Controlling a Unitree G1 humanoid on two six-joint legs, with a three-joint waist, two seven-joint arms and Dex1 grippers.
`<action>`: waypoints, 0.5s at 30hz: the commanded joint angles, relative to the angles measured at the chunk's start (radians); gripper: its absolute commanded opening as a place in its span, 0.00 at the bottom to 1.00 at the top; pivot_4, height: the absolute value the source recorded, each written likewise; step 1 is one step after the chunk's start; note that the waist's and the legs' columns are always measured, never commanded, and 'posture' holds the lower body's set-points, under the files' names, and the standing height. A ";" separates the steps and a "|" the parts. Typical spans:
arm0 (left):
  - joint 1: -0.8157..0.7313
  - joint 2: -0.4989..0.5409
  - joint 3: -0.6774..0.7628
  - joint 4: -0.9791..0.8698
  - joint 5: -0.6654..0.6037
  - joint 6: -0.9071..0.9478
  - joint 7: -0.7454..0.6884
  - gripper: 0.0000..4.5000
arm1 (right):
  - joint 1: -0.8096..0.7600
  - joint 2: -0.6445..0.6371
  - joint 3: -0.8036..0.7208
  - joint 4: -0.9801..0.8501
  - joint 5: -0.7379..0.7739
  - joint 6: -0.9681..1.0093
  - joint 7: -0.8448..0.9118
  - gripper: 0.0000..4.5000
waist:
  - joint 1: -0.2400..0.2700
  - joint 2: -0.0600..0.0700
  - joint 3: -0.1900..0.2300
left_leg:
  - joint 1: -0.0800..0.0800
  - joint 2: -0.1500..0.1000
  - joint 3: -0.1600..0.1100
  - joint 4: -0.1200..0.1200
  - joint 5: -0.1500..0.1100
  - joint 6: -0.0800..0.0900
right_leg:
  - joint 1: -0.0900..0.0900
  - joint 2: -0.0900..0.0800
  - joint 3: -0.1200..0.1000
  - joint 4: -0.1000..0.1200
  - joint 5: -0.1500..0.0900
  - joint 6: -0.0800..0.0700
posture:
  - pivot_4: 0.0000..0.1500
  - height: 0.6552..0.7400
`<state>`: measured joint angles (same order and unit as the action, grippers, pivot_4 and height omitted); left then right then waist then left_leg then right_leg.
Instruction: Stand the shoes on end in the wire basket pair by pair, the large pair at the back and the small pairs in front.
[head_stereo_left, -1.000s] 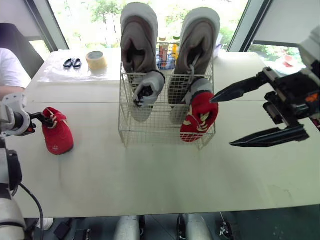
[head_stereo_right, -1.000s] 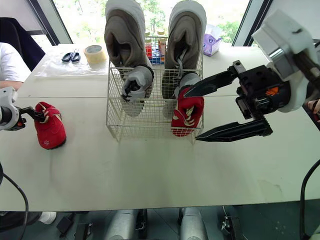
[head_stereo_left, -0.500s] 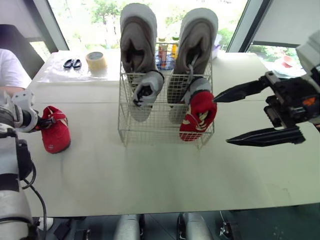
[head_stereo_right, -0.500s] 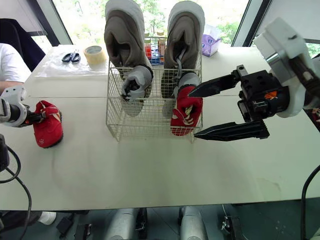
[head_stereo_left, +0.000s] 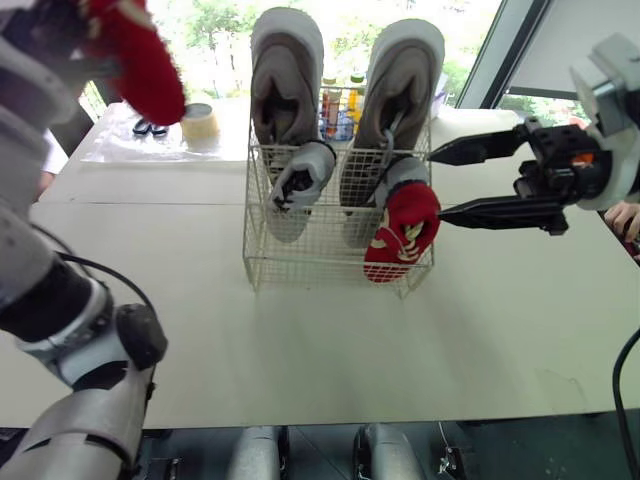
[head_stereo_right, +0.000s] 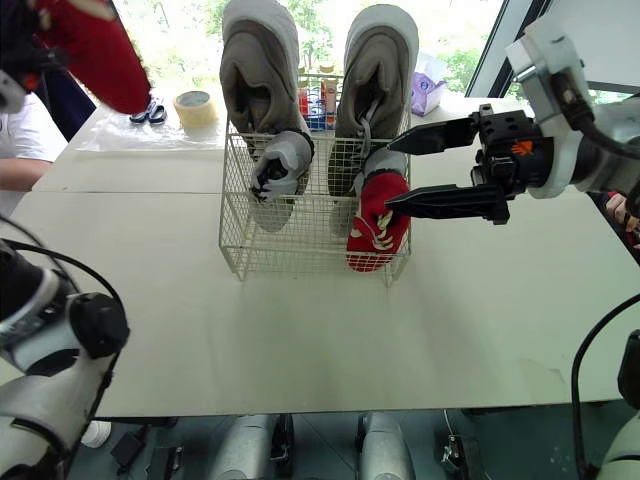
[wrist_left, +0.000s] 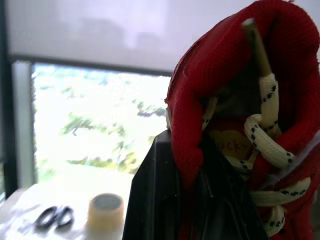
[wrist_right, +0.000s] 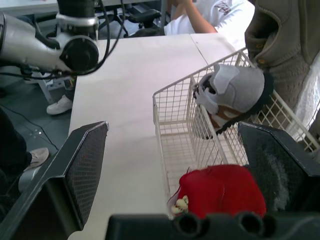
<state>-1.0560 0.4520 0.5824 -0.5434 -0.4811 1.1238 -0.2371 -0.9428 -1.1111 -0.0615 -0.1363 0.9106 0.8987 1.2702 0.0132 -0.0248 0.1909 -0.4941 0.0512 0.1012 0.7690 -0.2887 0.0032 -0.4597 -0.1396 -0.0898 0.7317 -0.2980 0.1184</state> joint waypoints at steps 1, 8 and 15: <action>-0.006 -0.054 0.002 -0.106 -0.092 0.003 0.048 0.01 | -0.039 -0.012 -0.016 0.029 -0.028 -0.007 0.034 1.00 | -0.002 0.000 0.000 | 0.001 0.000 0.000 0.000 0.000 0.000 | 0.000 0.000 0.000 0.001 0.000 0.000 | 1.00 0.15; 0.113 -0.163 0.014 -0.250 -0.276 0.102 0.152 0.01 | -0.056 -0.018 -0.015 0.056 -0.051 0.021 0.067 1.00 | -0.006 0.001 0.000 | 0.001 0.001 0.000 -0.001 0.000 0.000 | -0.001 0.001 0.001 0.000 0.000 0.000 | 1.00 0.15; 0.344 -0.180 -0.054 -0.306 -0.334 0.036 0.170 0.01 | -0.011 -0.008 -0.045 -0.001 -0.018 0.074 0.042 1.00 | 0.000 0.001 0.000 | 0.001 0.000 0.000 0.001 0.000 0.000 | 0.000 0.001 0.001 0.001 0.000 0.000 | 1.00 0.15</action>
<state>-0.7129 0.2696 0.5468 -0.8060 -0.7962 1.2110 -0.0703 -0.9478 -1.1119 -0.0590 -0.1113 0.8712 0.9625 1.3192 0.0133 -0.0241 0.1906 -0.4935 0.0515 0.1009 0.7699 -0.2887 0.0034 -0.4594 -0.1383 -0.0886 0.7325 -0.2981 0.1180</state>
